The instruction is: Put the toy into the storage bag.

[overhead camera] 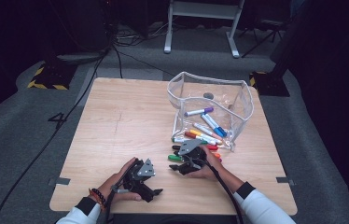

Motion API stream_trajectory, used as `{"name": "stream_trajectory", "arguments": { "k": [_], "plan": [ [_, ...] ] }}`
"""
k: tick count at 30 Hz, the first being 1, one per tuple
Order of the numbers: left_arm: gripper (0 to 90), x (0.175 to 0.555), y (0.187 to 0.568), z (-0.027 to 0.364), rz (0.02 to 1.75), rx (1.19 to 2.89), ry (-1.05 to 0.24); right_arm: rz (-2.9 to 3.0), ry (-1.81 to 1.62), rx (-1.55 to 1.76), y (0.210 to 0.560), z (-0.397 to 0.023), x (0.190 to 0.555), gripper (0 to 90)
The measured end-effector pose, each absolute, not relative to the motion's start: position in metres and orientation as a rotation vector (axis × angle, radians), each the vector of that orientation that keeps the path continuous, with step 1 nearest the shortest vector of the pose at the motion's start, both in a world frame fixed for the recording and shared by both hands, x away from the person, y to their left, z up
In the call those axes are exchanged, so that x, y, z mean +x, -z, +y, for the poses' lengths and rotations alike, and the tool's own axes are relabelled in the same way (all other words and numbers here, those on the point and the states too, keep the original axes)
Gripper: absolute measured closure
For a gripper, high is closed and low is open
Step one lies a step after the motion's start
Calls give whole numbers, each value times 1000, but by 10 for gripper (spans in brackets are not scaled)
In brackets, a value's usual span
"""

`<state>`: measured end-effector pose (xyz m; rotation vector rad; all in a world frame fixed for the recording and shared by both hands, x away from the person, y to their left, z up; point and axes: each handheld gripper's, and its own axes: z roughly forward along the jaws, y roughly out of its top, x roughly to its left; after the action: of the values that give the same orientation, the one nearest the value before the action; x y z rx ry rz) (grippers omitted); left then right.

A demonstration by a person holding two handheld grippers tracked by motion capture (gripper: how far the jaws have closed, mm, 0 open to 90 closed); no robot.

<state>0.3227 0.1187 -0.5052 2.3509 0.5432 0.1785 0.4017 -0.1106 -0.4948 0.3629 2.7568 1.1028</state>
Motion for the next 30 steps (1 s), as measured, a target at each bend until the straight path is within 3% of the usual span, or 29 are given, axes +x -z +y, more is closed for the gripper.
{"name": "stream_trajectory", "arguments": {
  "k": [5,13,18,30],
  "plan": [
    [35,323,505,119,544,2350,-179,2783,-1140,359,495,-112,396,568],
    [35,323,505,119,543,2351,-179,2806,-1137,339,494,-125,384,627],
    [35,323,505,119,540,2349,-179,2803,-1153,307,495,-135,373,734],
    [35,323,505,119,538,2351,-179,2826,-1138,309,490,-169,365,747]
  ]
}}
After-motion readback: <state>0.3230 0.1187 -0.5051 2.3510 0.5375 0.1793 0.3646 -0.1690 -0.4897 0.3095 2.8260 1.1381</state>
